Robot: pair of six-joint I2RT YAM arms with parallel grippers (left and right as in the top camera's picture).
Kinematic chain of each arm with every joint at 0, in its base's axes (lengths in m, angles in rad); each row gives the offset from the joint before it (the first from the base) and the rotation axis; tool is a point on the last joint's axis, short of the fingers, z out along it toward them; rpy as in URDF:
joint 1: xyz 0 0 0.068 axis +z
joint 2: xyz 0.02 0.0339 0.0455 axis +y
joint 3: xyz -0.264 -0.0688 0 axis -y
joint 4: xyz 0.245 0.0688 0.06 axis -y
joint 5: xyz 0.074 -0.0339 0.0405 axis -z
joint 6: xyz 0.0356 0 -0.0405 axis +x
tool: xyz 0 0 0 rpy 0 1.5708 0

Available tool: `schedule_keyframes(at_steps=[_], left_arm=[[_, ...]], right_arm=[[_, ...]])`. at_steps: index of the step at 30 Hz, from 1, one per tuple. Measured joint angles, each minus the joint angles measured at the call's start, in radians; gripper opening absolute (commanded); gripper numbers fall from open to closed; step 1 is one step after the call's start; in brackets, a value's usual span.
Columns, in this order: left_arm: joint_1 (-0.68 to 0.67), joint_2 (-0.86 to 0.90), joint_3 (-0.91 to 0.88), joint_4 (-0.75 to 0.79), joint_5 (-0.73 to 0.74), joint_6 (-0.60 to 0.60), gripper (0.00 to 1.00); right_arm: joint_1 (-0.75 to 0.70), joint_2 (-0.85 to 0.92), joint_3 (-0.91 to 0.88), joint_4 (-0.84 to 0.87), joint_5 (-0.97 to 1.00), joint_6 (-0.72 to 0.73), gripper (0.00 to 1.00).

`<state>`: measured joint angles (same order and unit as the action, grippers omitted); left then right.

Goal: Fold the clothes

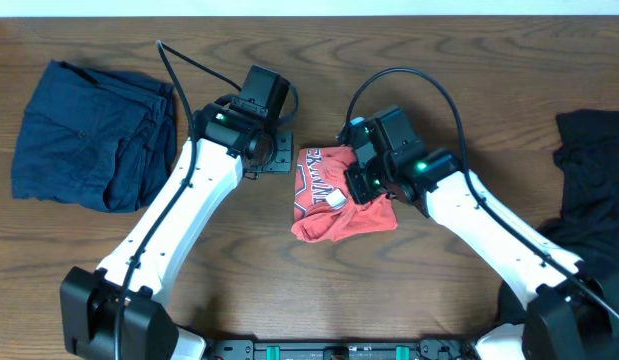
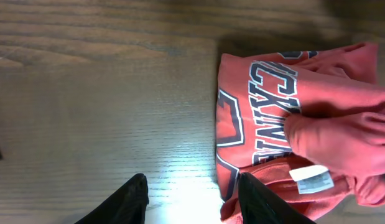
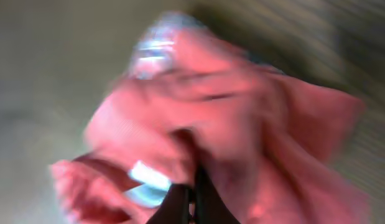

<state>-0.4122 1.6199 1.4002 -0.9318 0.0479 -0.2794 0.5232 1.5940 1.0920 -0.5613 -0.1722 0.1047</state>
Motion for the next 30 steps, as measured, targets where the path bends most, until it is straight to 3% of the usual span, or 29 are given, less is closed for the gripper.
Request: schedule_keyframes(at_steps=[4,5,6,8,9,11,14,19,22,26,30], left_arm=[[-0.001,0.016,0.0,0.001,0.015,0.0,0.49],[-0.001,0.02,0.0,0.001,0.022,0.0,0.49],[-0.001,0.024,0.0,0.002,0.03,0.0,0.48],[-0.001,0.035,-0.001,0.006,0.052,0.0,0.49],[-0.001,0.041,-0.001,0.008,0.062,0.0,0.48],[-0.001,0.055,-0.001,0.015,0.086,0.0,0.49],[-0.001,0.083,-0.001,0.023,0.126,0.0,0.49],[-0.001,0.121,-0.008,0.024,0.175,0.001,0.49],[-0.001,0.129,-0.017,0.024,0.189,0.012,0.48],[-0.001,0.131,-0.018,0.031,0.193,0.019,0.48],[-0.001,0.131,-0.019,0.035,0.194,0.023,0.47]], right_arm=[[-0.058,0.01,0.0,0.011,0.082,0.054,0.01],[-0.083,0.01,0.0,0.019,0.093,0.062,0.07],[-0.117,0.01,0.0,0.031,0.105,0.071,0.23],[-0.172,0.01,0.0,0.039,0.123,0.084,0.4],[-0.195,0.01,0.0,0.041,0.128,0.095,0.44],[-0.247,0.01,0.0,0.042,0.136,0.111,0.38],[-0.318,0.01,0.0,0.027,0.061,0.108,0.36],[-0.33,-0.001,0.0,-0.025,-0.221,0.004,0.49],[-0.298,-0.028,0.0,-0.032,-0.36,-0.028,0.63],[-0.239,-0.055,0.0,-0.027,-0.377,0.072,0.77],[-0.179,-0.047,0.0,-0.008,-0.309,0.232,0.7]])
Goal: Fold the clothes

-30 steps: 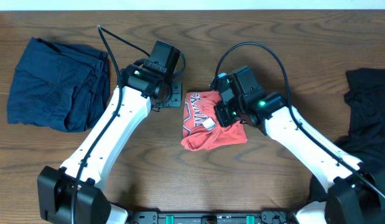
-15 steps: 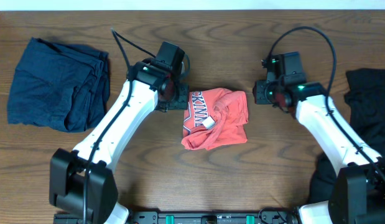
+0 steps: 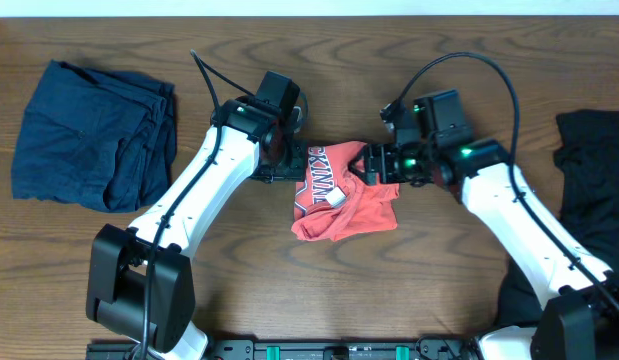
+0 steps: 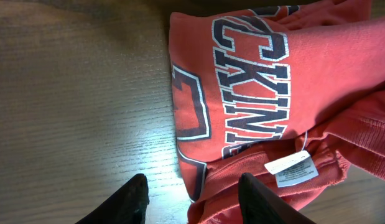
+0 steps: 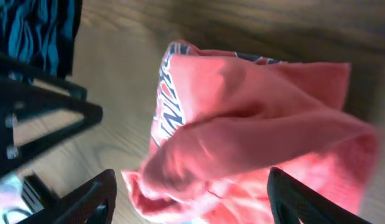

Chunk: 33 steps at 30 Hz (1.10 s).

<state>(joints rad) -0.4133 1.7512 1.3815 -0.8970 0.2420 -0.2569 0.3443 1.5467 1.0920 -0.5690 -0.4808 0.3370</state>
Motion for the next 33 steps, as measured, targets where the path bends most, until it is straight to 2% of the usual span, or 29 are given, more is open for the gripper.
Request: schedule_keyframes(at_steps=[1,2,4,5,7,12,17,19,20,23,26,29,33], left_arm=[[0.0,0.0,0.0,0.0,0.0,0.0,0.47],[0.0,0.0,0.0,0.0,0.002,0.0,0.48],[0.0,0.0,0.0,0.0,0.003,0.0,0.47],[0.0,0.0,0.0,0.0,0.006,0.0,0.47],[0.0,0.0,0.0,0.0,0.007,0.0,0.48],[0.0,0.0,0.0,0.0,0.007,0.0,0.48],[0.0,0.0,0.0,0.009,0.007,0.0,0.48],[0.0,0.0,0.0,0.016,0.007,0.0,0.48],[0.0,0.0,0.0,0.019,0.007,0.0,0.49],[0.0,0.0,0.0,0.022,0.007,0.0,0.48],[0.0,0.0,0.0,0.026,0.007,0.0,0.49],[0.0,0.0,0.0,0.026,0.008,0.0,0.49],[0.0,0.0,0.0,0.026,0.011,0.0,0.49]], right_arm=[[0.018,0.004,0.0,0.014,0.014,0.041,0.67],[0.033,0.009,0.0,0.026,0.023,0.073,0.59],[0.068,0.027,0.0,0.058,0.039,0.138,0.16],[0.08,0.038,0.0,0.073,0.042,0.16,0.02],[0.095,0.056,0.0,0.089,0.055,0.187,0.01],[0.056,0.065,0.0,0.097,0.127,0.184,0.01],[-0.074,0.064,0.0,0.1,0.162,0.107,0.03],[-0.129,0.064,0.0,0.098,0.123,0.089,0.38],[-0.143,0.064,0.0,0.098,0.093,0.079,0.47],[-0.156,0.064,0.0,0.101,-0.058,0.048,0.55],[-0.132,0.064,0.0,0.094,-0.166,0.08,0.58],[-0.09,0.064,0.0,0.043,-0.18,0.195,0.67],[-0.034,0.063,0.0,0.061,-0.137,0.321,0.69]])
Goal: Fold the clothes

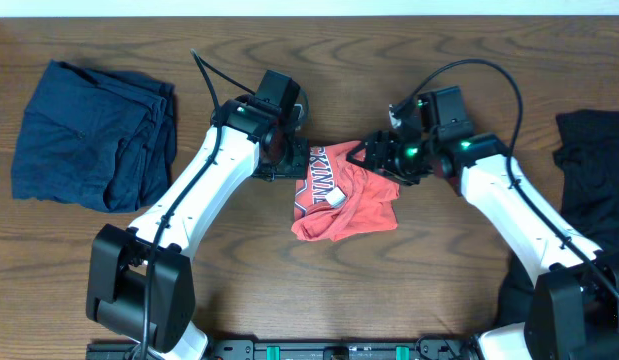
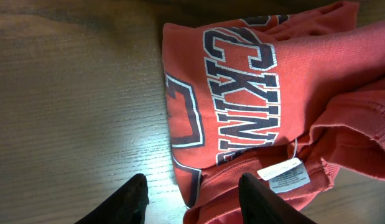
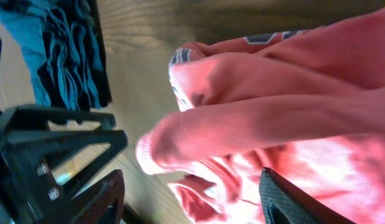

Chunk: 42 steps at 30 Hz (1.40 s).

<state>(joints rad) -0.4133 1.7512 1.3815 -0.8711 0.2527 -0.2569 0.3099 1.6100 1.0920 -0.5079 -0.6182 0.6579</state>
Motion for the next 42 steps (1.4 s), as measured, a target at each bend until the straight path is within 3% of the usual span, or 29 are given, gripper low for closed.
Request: schedule_keyframes(at_steps=[5,8,11,13,15,23,33,34,35,36,39,42], left_arm=[[0.0,0.0,0.0,0.0,0.0,0.0,0.48],[0.0,0.0,0.0,0.0,0.001,0.0,0.49],[0.0,0.0,0.0,0.0,0.003,0.0,0.48],[0.0,0.0,0.0,0.001,0.003,0.0,0.49],[0.0,0.0,0.0,0.0,0.003,0.0,0.48],[0.0,0.0,0.0,0.0,0.003,0.0,0.49],[0.0,0.0,0.0,0.0,0.003,0.0,0.48],[0.0,0.0,0.0,0.0,0.003,0.0,0.49],[0.0,0.0,0.0,0.001,0.003,0.0,0.49],[0.0,0.0,0.0,0.0,0.003,0.0,0.48],[0.0,0.0,0.0,0.0,0.003,0.0,0.49],[0.0,0.0,0.0,0.0,0.003,0.0,0.48]], right_arm=[[0.076,0.0,0.0,0.028,0.085,0.119,0.72],[0.105,0.0,0.0,0.057,0.154,0.175,0.64],[0.109,0.004,0.0,0.105,0.197,0.209,0.39],[0.109,0.012,0.0,0.124,0.215,0.229,0.08],[0.109,0.02,0.0,0.127,0.228,0.238,0.01],[0.067,0.027,0.0,0.06,0.226,0.153,0.01],[-0.145,0.025,0.0,0.085,0.193,-0.076,0.03],[-0.154,0.025,0.0,0.09,0.2,-0.109,0.11],[-0.161,0.025,0.0,0.091,0.208,-0.134,0.35],[-0.165,0.025,0.0,0.091,0.221,-0.163,0.51],[-0.167,0.025,0.0,0.071,0.254,-0.246,0.44],[-0.167,0.023,0.0,0.043,0.206,-0.299,0.46]])
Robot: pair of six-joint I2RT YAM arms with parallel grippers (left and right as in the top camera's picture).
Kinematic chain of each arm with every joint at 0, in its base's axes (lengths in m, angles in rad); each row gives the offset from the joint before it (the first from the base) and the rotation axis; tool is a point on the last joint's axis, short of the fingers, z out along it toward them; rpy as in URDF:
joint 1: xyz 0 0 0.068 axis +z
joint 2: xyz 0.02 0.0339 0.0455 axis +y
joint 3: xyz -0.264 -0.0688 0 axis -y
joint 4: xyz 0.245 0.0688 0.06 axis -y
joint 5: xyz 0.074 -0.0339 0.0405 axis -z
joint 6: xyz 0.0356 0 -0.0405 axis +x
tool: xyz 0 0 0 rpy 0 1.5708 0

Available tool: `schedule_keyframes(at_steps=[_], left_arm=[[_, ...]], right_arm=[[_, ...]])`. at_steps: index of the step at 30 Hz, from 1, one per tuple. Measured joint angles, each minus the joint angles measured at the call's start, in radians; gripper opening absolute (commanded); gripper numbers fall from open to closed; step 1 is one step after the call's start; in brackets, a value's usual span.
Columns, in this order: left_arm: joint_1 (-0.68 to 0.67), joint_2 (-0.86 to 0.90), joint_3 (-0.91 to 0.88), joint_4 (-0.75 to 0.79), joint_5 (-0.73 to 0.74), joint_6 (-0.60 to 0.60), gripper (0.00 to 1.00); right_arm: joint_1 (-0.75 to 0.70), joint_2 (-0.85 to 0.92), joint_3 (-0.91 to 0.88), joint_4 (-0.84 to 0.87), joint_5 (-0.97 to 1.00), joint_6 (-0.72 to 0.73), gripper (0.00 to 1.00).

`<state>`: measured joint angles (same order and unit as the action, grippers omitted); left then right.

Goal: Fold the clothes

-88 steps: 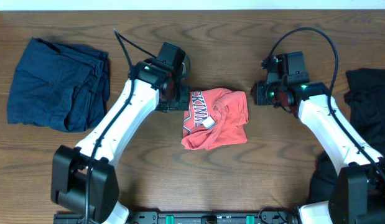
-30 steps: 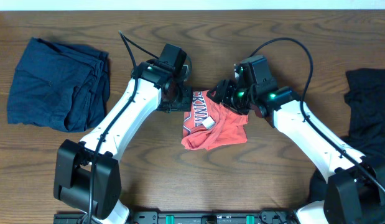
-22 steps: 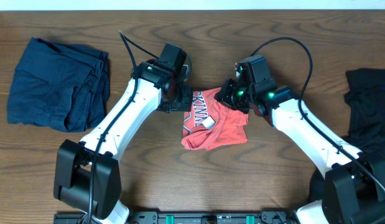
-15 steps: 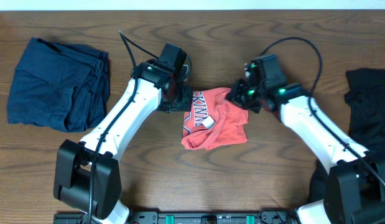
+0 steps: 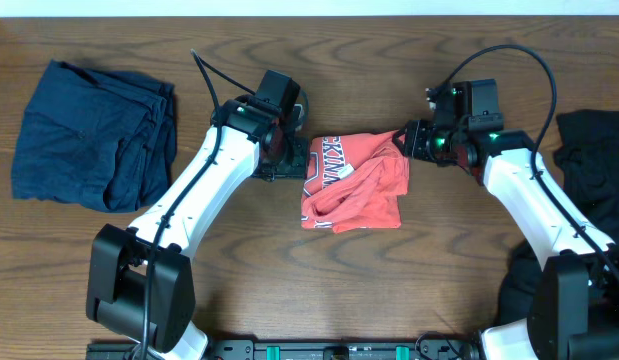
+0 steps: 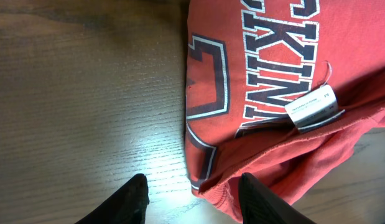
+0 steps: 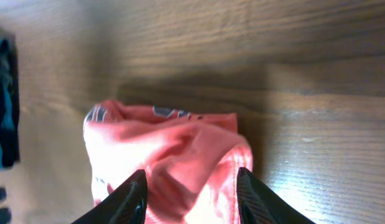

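The red shirt [image 5: 354, 182] with dark lettering lies bunched at the table's middle, its white tag [image 6: 311, 106] on top. My left gripper [image 5: 289, 156] sits at the shirt's left edge. In the left wrist view this gripper [image 6: 193, 202] is open, with the shirt's lower hem reaching in between the fingers. My right gripper [image 5: 415, 140] is at the shirt's upper right corner. In the right wrist view it [image 7: 191, 199] is open wide, with red cloth [image 7: 173, 149] lying between the fingers.
A pile of dark blue clothes [image 5: 94, 135] lies at the far left of the wooden table [image 5: 239, 260]. Black clothes [image 5: 594, 170] lie at the right edge. The arms' bases stand at the front corners.
The shirt has shifted right and lies flatter, with its tag now up near the lettering. My right gripper has moved right, from over the shirt to its upper right corner. The left arm has stayed put.
At first my right gripper looked shut on red cloth over the shirt's middle, and the left one stood open left of the shirt. Then the right gripper was open at the shirt's top right and the left one at its left edge. Now the shirt lies further right.
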<state>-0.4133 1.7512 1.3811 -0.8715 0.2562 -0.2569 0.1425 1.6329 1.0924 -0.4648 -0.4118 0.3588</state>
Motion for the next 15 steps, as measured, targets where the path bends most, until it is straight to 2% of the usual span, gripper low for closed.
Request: schedule_keyframes(at_steps=[2,7,15], left_arm=[[0.0,0.0,0.0,-0.002,0.0,0.004,0.49],[0.005,0.0,0.0,-0.014,0.0,0.03,0.48],[0.121,-0.008,0.002,-0.071,0.0,0.048,0.48]], right_arm=[[-0.003,-0.014,0.0,-0.013,-0.095,-0.061,0.44],[0.048,-0.107,0.0,-0.123,-0.215,-0.156,0.55],[0.38,-0.127,0.001,-0.175,-0.101,-0.222,0.66]])
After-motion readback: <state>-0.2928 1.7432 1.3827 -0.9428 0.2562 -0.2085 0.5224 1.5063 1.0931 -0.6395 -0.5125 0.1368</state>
